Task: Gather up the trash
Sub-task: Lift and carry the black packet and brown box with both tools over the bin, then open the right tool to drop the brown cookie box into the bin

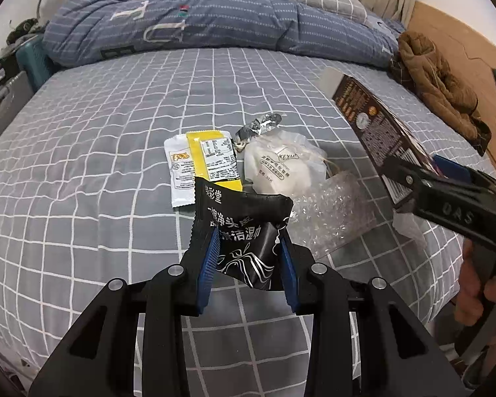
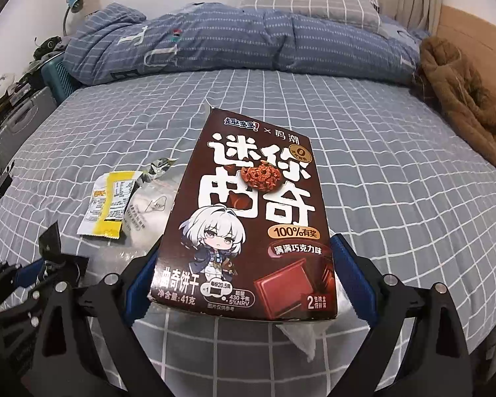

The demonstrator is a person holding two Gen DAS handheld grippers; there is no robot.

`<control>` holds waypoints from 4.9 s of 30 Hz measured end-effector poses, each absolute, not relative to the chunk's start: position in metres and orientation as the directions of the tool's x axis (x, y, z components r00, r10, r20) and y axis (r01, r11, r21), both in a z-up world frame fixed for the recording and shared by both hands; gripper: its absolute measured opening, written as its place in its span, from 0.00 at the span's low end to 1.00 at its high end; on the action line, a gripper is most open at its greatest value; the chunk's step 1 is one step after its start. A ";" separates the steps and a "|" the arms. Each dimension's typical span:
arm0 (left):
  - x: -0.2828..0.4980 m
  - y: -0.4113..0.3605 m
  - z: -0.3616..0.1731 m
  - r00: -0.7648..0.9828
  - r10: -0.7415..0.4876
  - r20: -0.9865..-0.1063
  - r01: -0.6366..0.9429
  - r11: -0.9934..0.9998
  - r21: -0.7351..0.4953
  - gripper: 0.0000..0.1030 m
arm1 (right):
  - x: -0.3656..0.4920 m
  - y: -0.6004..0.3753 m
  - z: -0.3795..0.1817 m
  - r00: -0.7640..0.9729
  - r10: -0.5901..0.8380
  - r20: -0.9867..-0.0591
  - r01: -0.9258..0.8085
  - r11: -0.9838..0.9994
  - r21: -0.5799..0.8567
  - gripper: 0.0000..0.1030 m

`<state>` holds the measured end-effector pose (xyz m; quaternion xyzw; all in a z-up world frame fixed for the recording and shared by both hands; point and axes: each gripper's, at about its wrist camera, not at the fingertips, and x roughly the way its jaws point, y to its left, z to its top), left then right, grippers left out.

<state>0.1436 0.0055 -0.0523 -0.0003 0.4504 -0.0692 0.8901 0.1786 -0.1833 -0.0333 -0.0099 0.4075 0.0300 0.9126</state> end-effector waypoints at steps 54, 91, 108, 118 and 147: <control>0.038 -0.011 -0.060 0.570 -0.115 -0.813 0.097 0.993 -0.072 0.33 | 0.034 -0.199 -0.027 0.694 0.056 -0.718 -0.054 0.998 0.025 0.88; -0.050 -0.013 -0.087 0.504 -0.118 -0.855 0.096 0.992 -0.081 0.33 | -0.063 -0.194 -0.053 0.641 0.081 -0.764 -0.081 0.996 0.037 0.88; -0.095 -0.006 -0.105 0.453 -0.139 -0.881 0.083 0.990 -0.114 0.33 | -0.106 -0.190 -0.076 0.588 0.091 -0.804 -0.103 0.994 0.038 0.88; -0.118 -0.003 -0.117 0.419 -0.142 -0.897 0.064 0.990 -0.127 0.33 | -0.127 -0.185 -0.090 0.551 0.096 -0.829 -0.119 0.992 0.036 0.88; -0.109 0.018 -0.201 0.261 -0.097 -0.960 -0.010 0.995 -0.103 0.33 | -0.109 -0.164 -0.194 0.297 0.075 -0.952 -0.158 0.987 0.028 0.88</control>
